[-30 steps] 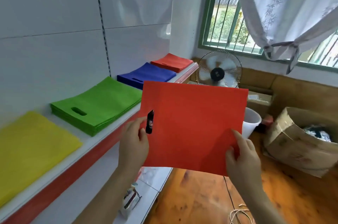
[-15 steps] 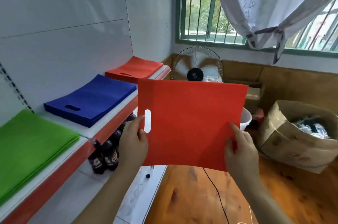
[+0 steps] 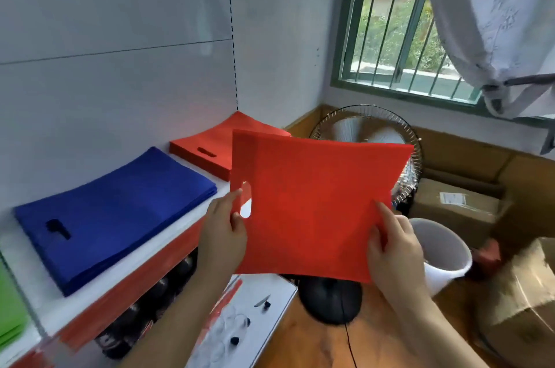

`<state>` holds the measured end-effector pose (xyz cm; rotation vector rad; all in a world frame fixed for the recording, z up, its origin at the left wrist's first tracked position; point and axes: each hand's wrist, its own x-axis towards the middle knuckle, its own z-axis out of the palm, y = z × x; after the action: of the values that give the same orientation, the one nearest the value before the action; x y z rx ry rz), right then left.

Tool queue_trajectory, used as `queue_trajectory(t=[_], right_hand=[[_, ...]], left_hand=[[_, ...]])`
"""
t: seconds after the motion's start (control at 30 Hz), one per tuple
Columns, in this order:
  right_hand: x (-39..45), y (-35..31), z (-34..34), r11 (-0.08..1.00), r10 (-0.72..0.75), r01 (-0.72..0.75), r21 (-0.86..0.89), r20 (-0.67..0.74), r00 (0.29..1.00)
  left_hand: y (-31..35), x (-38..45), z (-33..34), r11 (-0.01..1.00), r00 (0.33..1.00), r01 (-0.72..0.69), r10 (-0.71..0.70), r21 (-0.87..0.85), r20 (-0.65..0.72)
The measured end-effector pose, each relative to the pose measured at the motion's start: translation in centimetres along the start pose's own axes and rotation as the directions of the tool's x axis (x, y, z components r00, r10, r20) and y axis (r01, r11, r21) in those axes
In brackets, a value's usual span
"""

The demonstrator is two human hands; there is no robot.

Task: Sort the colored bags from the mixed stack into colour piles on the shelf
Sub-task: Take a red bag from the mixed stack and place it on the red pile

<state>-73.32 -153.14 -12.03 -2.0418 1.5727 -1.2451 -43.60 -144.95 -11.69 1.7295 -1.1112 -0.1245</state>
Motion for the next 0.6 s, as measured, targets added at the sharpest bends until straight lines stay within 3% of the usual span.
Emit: queue_trajectory(t=[0.2, 0.6], right_hand=[[11.6, -0.2, 5.6, 0.993, -0.116, 0.116, -0.002, 0.042, 0.992], [29.7, -1.8, 19.5, 0.949, -0.309, 0.287, 0.13, 0.213, 0.927]], left_hand=[[-1.8, 8.5, 4.0, 0.998, 0.993, 0.057, -0.06, -0.034, -0.105], [-4.5, 18.8, 5.3, 0.969, 0.925, 0.206, -0.149, 0.134, -0.35]])
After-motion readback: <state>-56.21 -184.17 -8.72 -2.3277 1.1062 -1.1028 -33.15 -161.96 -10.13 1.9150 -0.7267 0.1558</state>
